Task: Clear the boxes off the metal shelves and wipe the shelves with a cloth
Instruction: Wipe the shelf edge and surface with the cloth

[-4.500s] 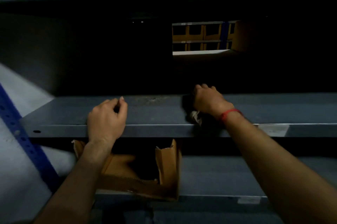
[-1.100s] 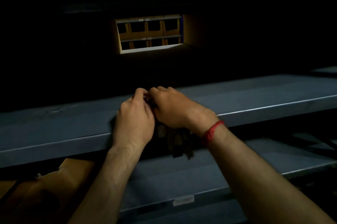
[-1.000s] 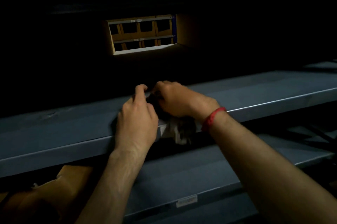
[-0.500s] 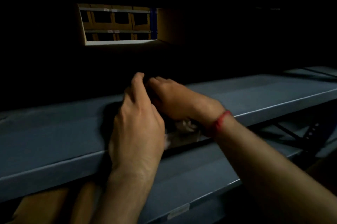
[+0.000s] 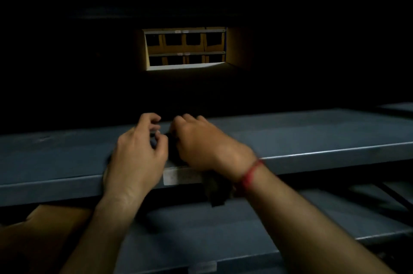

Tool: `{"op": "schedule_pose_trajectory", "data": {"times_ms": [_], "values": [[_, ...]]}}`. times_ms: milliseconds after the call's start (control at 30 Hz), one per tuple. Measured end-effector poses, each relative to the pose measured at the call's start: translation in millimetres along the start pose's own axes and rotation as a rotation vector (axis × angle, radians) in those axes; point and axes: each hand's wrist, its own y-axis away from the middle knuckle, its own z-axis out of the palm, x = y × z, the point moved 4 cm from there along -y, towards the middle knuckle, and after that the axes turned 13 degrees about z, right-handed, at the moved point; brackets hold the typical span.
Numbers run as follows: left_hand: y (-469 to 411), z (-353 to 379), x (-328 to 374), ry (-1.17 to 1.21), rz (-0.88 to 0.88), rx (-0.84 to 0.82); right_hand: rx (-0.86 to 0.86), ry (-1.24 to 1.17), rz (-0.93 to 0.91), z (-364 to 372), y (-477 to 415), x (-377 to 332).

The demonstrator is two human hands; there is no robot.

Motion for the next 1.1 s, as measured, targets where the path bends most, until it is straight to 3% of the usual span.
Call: {"op": "schedule_pose_trajectory", "data": {"times_ms": [167,333,467,533,600,733,867,967,1100], "values": [[0.2,-1.1,-1.2,-0.004,-0.025,-0.037,-0.088,0.051,0.215,-18.6,-52.6,71.5],[-0.7,-1.7,0.3,-0.005,0.008,-0.084,-0.022,0.094,0.329,-36.5,-8.7,115.4],[-1.0,-2.6,4.0,-0.015,0.028,-0.113,0.007,-0.015,0.062,-28.5,43.5,64.8],[0.1,-2.5,8.2,-0.069,0.048,-0.164,-0.021,-0.044,-0.111,-22.9,41.2,38.7],[0.9,-4.8,10.8,-0.098,0.049,-0.201,-0.048,-0.054,-0.173,-18.0,16.2,36.8],[4.6,-6.4,14.0,-0.087,0.078,-0.183,-0.068,-0.012,0.105,-31.5,-39.1,116.7],[7.0,-3.9,12.8,-0.092,0.101,-0.115,-0.070,0.094,0.298,-54.0,-17.0,200.1],[4.9,0.6,12.1,-0.160,0.112,-0.107,-0.087,0.071,0.210,-53.9,24.1,191.7],[3.7,-0.2,15.3,-0.237,0.093,-0.116,-0.041,-0.055,-0.110,-35.9,42.2,109.6]]}}
